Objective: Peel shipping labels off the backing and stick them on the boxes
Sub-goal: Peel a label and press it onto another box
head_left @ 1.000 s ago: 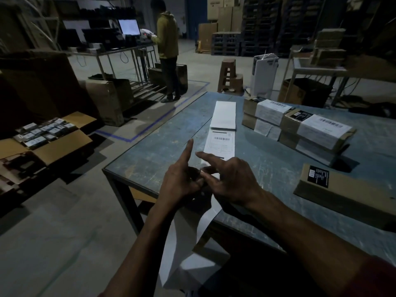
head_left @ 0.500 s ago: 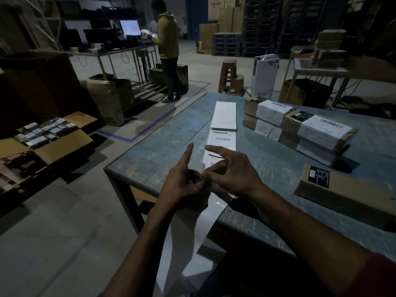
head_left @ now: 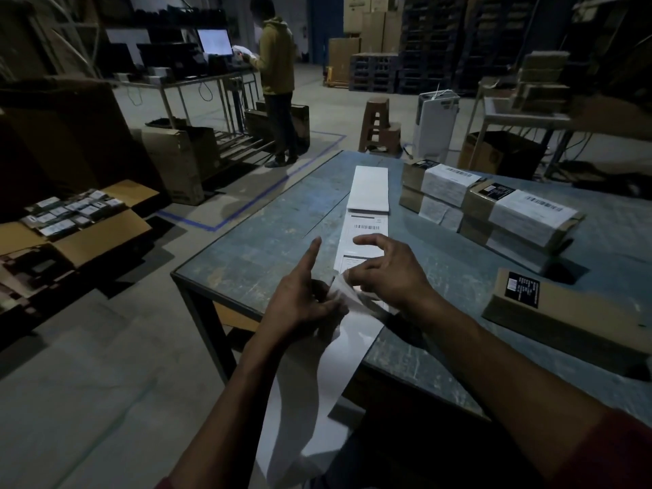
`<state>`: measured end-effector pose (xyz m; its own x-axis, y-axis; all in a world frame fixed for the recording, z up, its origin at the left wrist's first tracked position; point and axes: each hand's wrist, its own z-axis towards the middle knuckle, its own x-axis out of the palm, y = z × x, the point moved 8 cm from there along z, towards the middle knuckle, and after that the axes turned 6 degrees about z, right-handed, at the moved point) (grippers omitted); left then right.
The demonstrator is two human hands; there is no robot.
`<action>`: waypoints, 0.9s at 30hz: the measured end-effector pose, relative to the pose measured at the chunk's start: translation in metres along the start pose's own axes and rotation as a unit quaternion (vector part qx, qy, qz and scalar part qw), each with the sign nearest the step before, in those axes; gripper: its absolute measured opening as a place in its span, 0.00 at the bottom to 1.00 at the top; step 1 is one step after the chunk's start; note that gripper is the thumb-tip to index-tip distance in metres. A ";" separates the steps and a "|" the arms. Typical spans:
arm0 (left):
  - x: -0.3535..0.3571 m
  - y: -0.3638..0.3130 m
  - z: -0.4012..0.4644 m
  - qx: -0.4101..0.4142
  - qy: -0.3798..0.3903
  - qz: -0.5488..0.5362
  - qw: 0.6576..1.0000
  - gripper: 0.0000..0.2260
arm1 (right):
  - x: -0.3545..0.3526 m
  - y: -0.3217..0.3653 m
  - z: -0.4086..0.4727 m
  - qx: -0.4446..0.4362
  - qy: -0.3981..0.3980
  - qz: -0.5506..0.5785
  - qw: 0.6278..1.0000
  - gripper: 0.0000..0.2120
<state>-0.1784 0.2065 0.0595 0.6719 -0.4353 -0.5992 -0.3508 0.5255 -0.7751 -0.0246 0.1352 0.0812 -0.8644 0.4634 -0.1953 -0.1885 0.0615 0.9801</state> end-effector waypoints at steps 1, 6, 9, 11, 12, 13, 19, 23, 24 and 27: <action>0.000 0.000 -0.001 -0.005 0.001 -0.001 1.000 0.50 | -0.003 0.001 0.000 0.002 -0.010 0.013 1.000 0.29; -0.004 -0.005 -0.004 -0.001 0.017 0.008 1.000 0.47 | -0.023 0.000 0.007 0.047 -0.077 0.099 0.991 0.29; -0.005 -0.012 -0.002 0.013 0.040 0.031 0.999 0.43 | -0.039 -0.005 0.016 0.078 -0.117 0.150 0.979 0.27; -0.005 -0.013 0.003 0.006 0.055 0.056 0.997 0.40 | -0.050 -0.006 0.022 0.079 -0.139 0.164 0.973 0.28; -0.006 -0.012 0.006 0.003 0.057 0.071 0.996 0.39 | -0.055 -0.006 0.025 0.078 -0.151 0.171 0.971 0.29; -0.008 -0.013 0.008 -0.002 0.057 0.086 0.995 0.40 | -0.061 -0.006 0.030 0.075 -0.163 0.178 0.968 0.29; -0.016 -0.007 0.017 -0.041 0.083 0.153 0.984 0.46 | -0.089 0.019 0.072 0.040 -0.209 0.091 0.973 0.30; -0.020 -0.016 0.024 -0.052 0.082 0.183 0.978 0.51 | -0.108 0.057 0.092 0.008 -0.234 -0.003 0.972 0.34; -0.020 -0.017 0.026 -0.059 0.079 0.208 0.973 0.50 | -0.110 0.067 0.095 -0.003 -0.235 -0.030 0.972 0.33; -0.016 -0.015 0.030 -0.096 0.099 0.273 0.952 0.47 | -0.109 0.080 0.103 -0.021 -0.238 -0.087 0.967 0.32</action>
<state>-0.1642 0.2278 0.0865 0.2247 -0.2752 -0.9348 -0.7385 0.5778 -0.3476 0.1028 0.1810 0.1843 -0.5080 0.8037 -0.3097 -0.3392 0.1438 0.9297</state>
